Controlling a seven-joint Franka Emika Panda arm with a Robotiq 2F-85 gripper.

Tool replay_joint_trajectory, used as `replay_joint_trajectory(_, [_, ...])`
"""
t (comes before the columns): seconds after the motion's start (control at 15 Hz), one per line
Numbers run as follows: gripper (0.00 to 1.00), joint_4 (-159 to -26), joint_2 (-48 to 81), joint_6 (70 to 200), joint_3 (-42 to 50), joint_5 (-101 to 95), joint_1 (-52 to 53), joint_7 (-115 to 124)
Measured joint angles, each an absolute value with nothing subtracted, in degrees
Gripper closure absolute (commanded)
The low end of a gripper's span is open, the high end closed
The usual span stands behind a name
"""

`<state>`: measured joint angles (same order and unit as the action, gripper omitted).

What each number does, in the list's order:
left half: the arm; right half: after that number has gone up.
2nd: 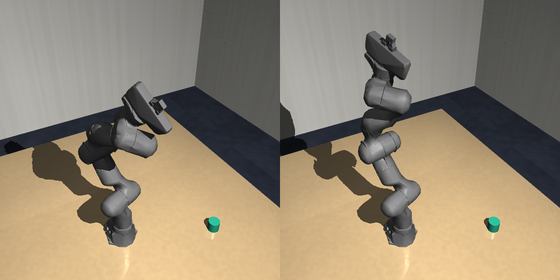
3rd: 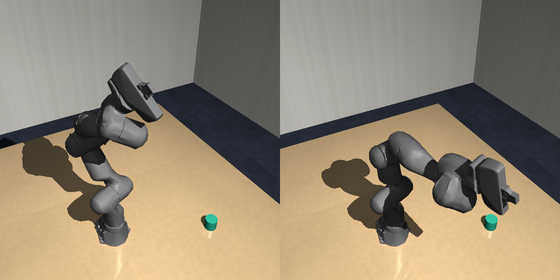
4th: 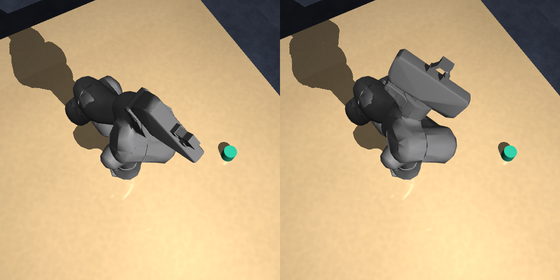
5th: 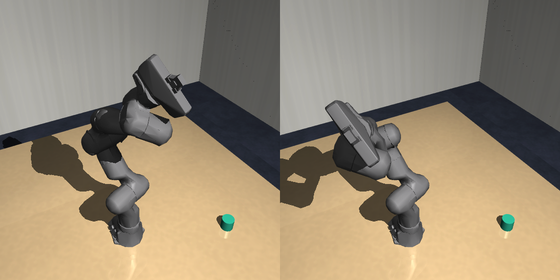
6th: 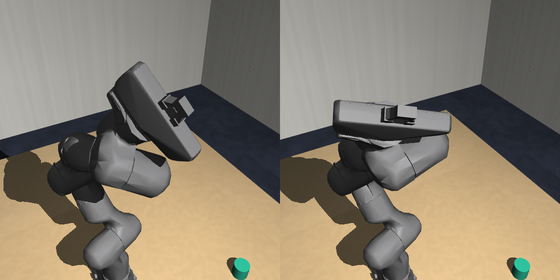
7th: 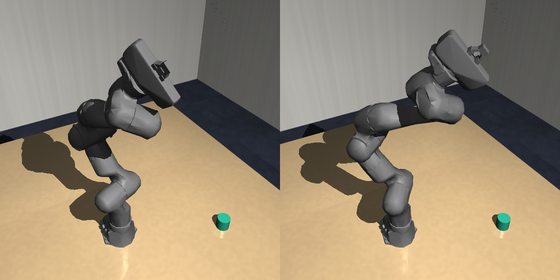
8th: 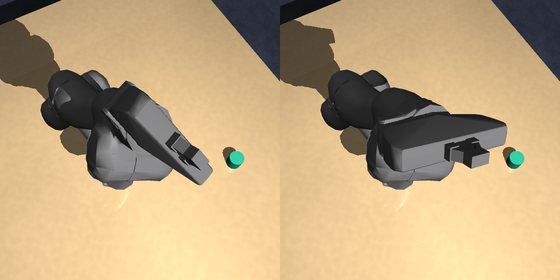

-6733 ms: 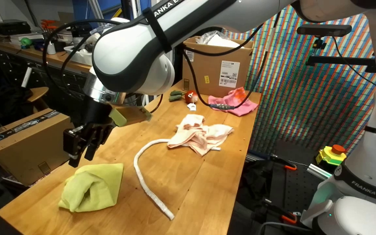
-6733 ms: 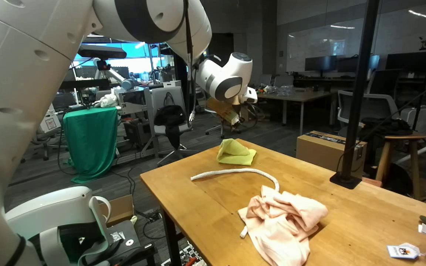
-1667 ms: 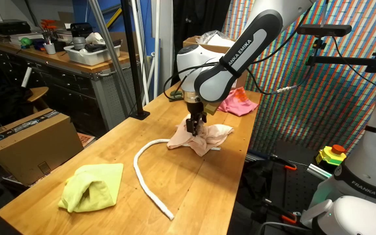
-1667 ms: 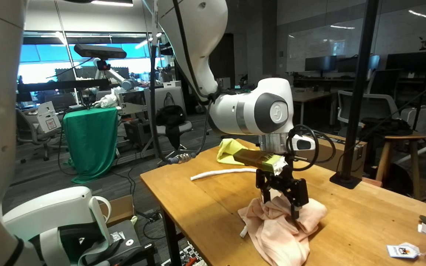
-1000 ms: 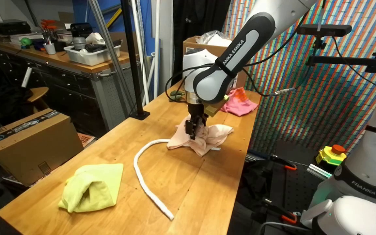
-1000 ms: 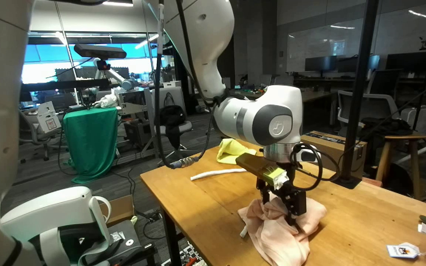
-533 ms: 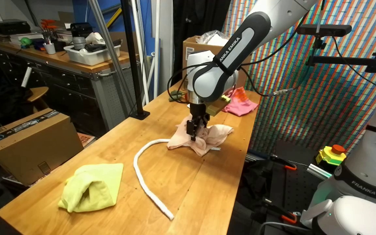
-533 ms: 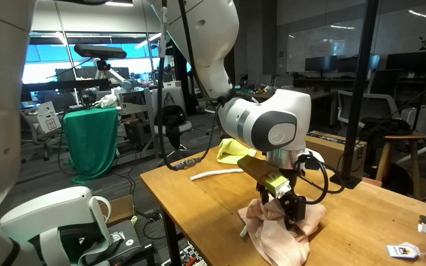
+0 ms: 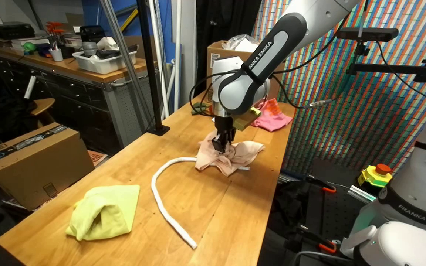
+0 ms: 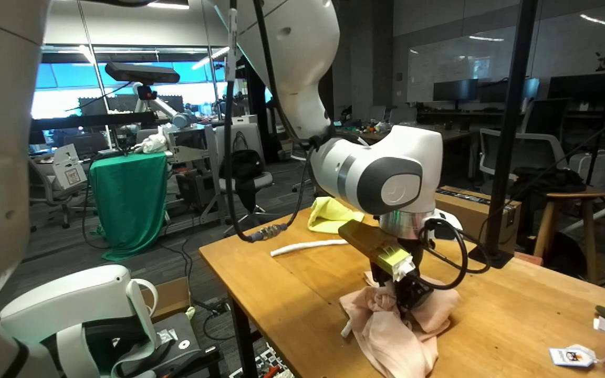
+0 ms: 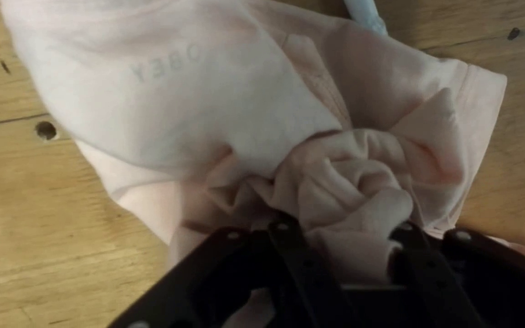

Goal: Spread the clothes and the objects across on the table

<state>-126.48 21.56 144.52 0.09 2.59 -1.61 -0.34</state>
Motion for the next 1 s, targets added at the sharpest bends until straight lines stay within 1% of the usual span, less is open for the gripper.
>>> replay_joint_trajectory(0.07, [1.0, -126.48, 21.5, 144.57, 0.09, 2.54, -1.53, -0.31])
replay_joint_trajectory(0.13, [0.99, -126.48, 21.38, 144.6, 0.09, 2.5, -1.42, -0.29])
replay_joint_trajectory(0.2, [0.96, -126.48, 21.21, 144.62, 0.09, 2.45, -1.3, -0.23])
replay_joint_trajectory(1.0, [0.96, -126.48, 18.21, 147.05, 0.55, -3.66, 1.07, 2.95])
